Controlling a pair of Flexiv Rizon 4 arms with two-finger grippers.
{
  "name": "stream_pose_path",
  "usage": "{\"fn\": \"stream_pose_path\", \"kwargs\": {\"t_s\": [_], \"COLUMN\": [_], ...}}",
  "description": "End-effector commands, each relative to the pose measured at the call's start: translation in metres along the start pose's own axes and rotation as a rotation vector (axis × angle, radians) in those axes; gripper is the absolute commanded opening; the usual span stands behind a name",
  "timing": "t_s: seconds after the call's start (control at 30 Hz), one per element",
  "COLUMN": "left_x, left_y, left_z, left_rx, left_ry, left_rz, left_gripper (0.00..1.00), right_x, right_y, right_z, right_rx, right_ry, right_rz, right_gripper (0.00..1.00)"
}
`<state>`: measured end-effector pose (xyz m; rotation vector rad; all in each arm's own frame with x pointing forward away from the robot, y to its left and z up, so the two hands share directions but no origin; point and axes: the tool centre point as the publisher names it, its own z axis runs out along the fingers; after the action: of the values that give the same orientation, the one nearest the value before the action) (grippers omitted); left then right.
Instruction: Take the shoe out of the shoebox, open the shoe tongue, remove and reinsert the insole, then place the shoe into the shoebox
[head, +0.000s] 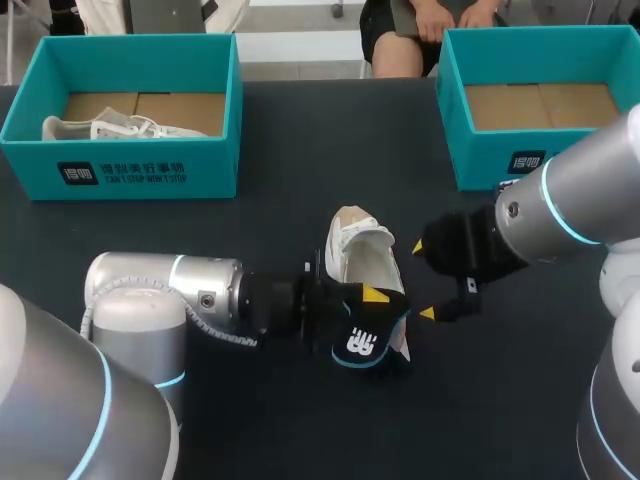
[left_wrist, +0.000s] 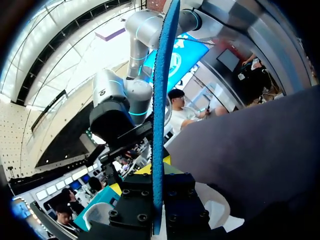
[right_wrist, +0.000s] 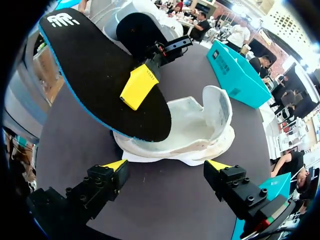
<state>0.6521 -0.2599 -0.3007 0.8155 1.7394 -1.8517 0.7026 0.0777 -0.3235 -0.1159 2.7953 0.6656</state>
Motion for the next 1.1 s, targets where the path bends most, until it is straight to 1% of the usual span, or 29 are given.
{"fn": "stream_pose_path", "kwargs": {"t_s": [0.03,0.3,0.6,1.1], "left_x": [0.003,0.008,0.004,0.001], "left_y": [0.012,0.027,0.043,0.072], "left_z": [0.008,0.003,0.001,0.006], "left_rx": [-0.003,-0.032,-0.049,-0.095], "left_ry": [-0.013,-0.019,-0.039,-0.018], "left_rz": [-0.002,-0.015,-0.019,-0.018], "left_gripper": [0.00,0.00,0.00,0.00], "right_x": [0.001,0.001,0.001,0.001], "right_y": [-0.001,-0.001,-0.001,-0.001], "right_z": [0.000,0.000,0.000,0.000], "right_rx": [-0.002,-0.002,-0.002,-0.002], "right_ry": [-0.002,-0.002,-0.002,-0.002], "right_rz": [-0.001,-0.001,-0.001,-0.001], "right_gripper": [1.00,1.00,1.00,1.00]}}
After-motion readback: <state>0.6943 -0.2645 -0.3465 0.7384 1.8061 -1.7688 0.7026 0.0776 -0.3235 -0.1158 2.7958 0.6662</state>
